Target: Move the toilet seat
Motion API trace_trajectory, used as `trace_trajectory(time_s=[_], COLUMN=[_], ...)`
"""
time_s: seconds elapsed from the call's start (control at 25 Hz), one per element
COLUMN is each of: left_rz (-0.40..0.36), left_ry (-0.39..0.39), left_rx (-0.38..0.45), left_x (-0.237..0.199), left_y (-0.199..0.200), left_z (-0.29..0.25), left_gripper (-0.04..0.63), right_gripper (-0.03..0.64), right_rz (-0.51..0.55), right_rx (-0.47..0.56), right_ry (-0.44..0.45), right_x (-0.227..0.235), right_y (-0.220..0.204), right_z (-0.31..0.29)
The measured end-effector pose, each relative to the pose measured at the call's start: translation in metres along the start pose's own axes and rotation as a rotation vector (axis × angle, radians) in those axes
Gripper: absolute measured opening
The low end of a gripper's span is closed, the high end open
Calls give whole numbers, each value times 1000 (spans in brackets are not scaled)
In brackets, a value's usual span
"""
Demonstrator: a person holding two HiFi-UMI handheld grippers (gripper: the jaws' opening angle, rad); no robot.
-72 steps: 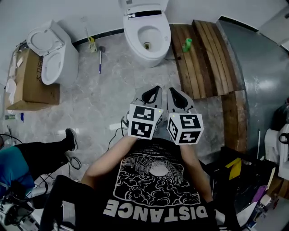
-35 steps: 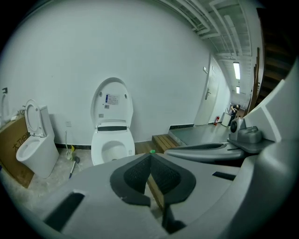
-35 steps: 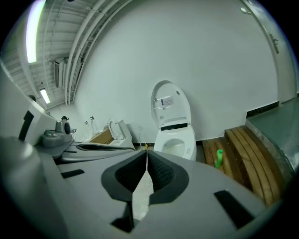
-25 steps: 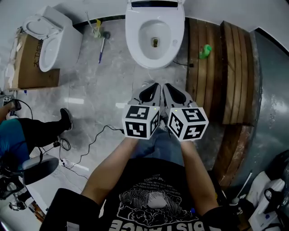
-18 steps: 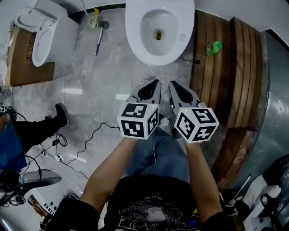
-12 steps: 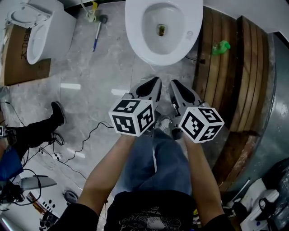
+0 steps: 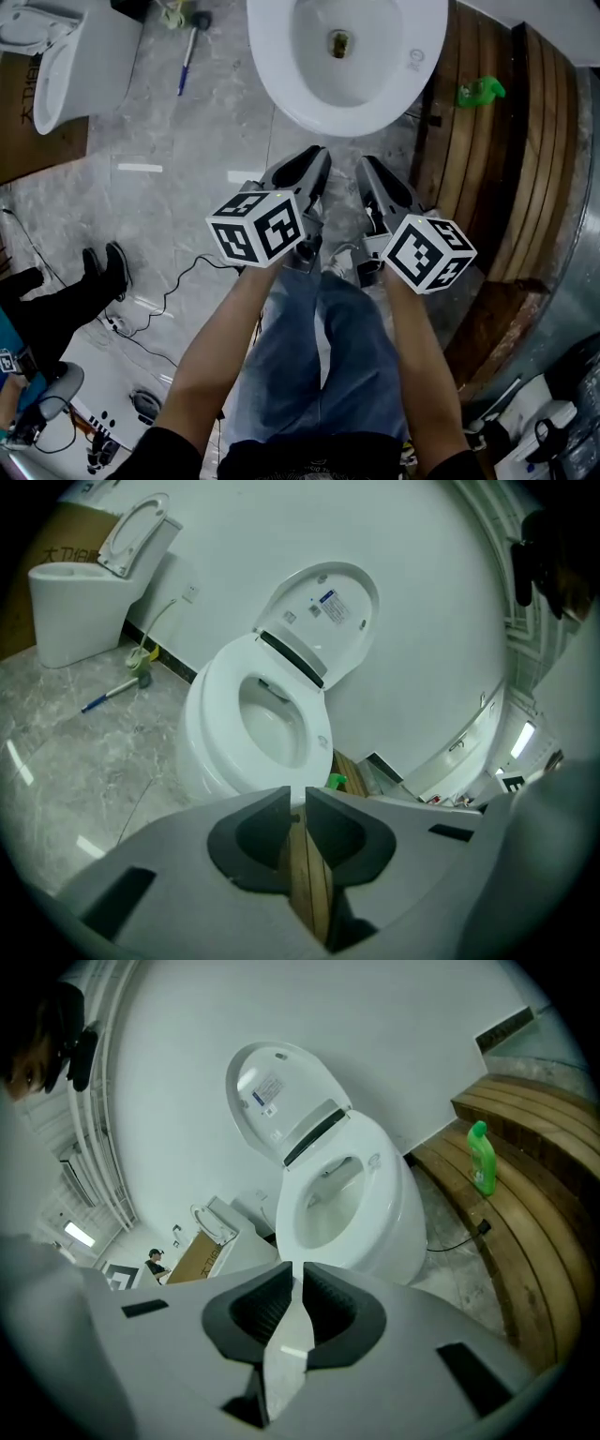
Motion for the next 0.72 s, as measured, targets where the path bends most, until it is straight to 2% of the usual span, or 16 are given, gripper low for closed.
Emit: trace_trajectory(time_s=[0.16,0.2,0.28,0.4,0.56,0.72], left_rz=[111,125,126,169,250,269], left_ry=[-56,-64,-73,-89,-143,-177], left_rx=[9,19,31,39,55,57], left_x=[-25,-30,-40,-53,-64,-69], left_y=[0,1,3,3,5,7], left_z=[-15,-18,-23,-32,-37,-43], left_gripper=[131,143,166,204,229,235], right_gripper=[29,46,131,152,192,227], right_rz=[-41,-61,-111,-153,-203,-230], right_rx=[26,35,46,51,77,109], right_ry=[30,48,82,82,69,100], right_x=[13,15,21,33,45,48], right_y=[-4,-6,-9,-17,-24,-23], right_z=[-15,-19,-28,-39,-48,-63])
Point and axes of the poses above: the fingertips, and each gripper's own axes: z backward along the fingers, x to its right, y out of its top, the point moved 7 cm from there along z, backward along the fingers, and after that the axes turned 6 degrees about z, right-handed, at the moved point
